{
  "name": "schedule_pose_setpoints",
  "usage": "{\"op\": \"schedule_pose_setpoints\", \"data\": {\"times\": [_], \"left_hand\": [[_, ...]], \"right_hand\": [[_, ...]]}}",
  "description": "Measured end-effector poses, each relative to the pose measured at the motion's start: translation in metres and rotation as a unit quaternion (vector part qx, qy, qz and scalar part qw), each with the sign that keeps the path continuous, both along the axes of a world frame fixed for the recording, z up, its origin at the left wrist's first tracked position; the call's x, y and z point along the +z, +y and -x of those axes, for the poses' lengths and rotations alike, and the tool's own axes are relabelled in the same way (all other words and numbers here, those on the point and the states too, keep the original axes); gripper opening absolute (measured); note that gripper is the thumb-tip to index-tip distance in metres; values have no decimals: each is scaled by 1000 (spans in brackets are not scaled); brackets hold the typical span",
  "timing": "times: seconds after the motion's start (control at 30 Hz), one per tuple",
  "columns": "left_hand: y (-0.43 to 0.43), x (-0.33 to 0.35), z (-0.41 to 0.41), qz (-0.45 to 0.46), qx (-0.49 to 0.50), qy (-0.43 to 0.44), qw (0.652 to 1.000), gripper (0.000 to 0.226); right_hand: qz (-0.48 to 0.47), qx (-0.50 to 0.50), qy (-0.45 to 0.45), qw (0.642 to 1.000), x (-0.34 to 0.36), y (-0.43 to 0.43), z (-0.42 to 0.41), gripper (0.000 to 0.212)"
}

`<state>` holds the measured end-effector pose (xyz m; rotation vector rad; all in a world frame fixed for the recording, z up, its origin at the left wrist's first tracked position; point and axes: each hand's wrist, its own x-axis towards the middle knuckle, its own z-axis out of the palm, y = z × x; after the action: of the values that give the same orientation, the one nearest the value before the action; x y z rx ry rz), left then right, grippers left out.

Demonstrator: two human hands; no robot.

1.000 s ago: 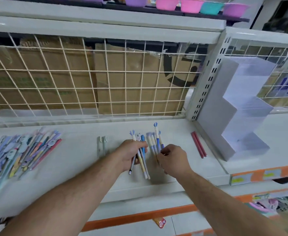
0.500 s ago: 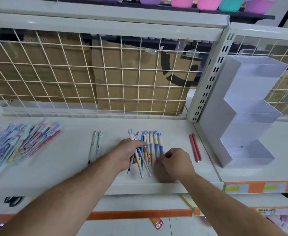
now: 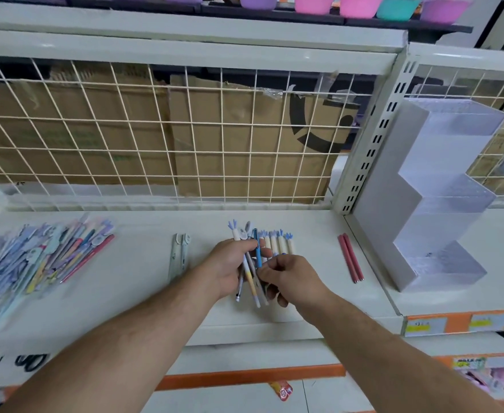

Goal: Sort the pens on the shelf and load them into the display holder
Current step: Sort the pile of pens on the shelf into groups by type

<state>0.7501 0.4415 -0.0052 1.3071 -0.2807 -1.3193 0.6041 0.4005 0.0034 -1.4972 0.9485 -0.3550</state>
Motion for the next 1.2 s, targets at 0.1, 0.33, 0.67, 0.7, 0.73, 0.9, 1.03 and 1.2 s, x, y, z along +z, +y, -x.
{"op": "schedule_pose_setpoints", "data": {"times": [0.1, 0.33, 0.67, 0.7, 0.73, 0.9, 1.03, 1.2], "left_hand": [[-1, 1, 1, 4, -13, 11, 1000, 23], [-15, 2, 17, -23, -48, -28, 998, 27], [-45, 1, 42, -45, -50, -28, 997, 15], [-48, 1, 44, -46, -48, -19, 998, 15], [-50, 1, 46, -48, -48, -15, 998, 15], [-60, -1, 52, -41, -68, -43, 996, 20], [-64, 1, 54, -30, -81, -30, 996, 18], [-62, 3, 52, -2, -63, 29, 998, 15]], "right_hand": [[5, -36, 3, 999, -3, -2, 2, 15], [80, -103, 68, 989, -12, -22, 30, 8], [244, -152, 249, 925, -27, -73, 75, 7], [253, -146, 267, 918, -28, -79, 78, 7], [264, -140, 284, 911, -28, -85, 80, 8], [317, -113, 331, 882, -34, -104, 84, 14], [350, -102, 347, 864, -38, -105, 84, 18], [312, -103, 169, 929, -30, -88, 63, 19]]}}
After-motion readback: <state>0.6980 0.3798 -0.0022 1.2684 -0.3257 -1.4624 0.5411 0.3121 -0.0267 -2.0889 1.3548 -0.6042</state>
